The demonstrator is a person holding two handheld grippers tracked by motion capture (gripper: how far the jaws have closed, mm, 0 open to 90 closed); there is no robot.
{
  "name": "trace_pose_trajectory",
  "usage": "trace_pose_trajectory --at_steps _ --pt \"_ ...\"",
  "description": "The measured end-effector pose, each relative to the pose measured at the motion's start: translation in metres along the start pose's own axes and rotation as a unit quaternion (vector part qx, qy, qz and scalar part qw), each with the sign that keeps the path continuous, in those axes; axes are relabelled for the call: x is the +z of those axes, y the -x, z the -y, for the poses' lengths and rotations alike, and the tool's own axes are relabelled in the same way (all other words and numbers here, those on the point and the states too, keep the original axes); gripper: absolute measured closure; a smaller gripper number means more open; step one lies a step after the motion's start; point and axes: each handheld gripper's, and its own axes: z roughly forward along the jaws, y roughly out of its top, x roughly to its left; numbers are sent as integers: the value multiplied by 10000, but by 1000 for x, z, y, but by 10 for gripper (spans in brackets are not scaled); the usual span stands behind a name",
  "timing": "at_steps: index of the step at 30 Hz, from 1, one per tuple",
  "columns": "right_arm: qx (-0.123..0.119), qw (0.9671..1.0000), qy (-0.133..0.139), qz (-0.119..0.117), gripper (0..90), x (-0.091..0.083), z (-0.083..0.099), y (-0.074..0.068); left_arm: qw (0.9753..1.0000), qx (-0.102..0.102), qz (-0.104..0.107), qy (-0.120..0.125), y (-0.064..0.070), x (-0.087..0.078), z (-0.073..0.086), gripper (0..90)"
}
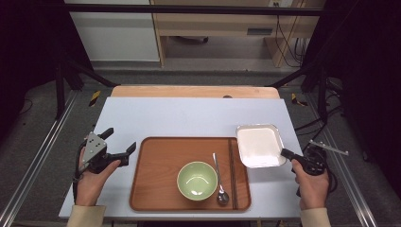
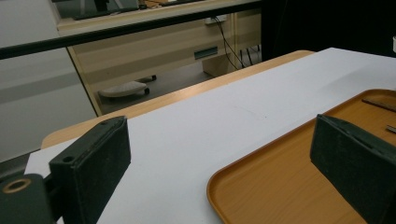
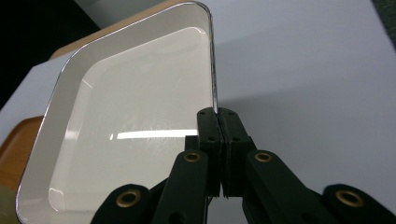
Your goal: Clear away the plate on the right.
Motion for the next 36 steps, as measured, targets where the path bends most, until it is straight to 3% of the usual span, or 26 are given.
trace_pose_trajectory --at_steps 9,18,23,26,31,36 --pt "-47 9987 23 -502 892 36 -19 -43 9999 -52 -20 -113 2 4 4 50" --pt "-230 9967 -109 -771 892 65 -18 -74 9998 -60 111 -123 18 12 -2 69" --pt "-227 9958 -83 -882 892 68 -15 -83 9992 -205 319 -125 36 20 -15 108" --pt "-239 9951 -52 -955 892 70 -14 -88 9989 -76 437 -123 49 25 -29 128" --pt "-352 9940 -46 -1039 893 74 -14 -96 9972 -173 728 -40 73 43 -52 141" --pt "-438 9931 -7 -1087 892 75 -14 -103 9958 -255 880 -82 99 62 -68 152"
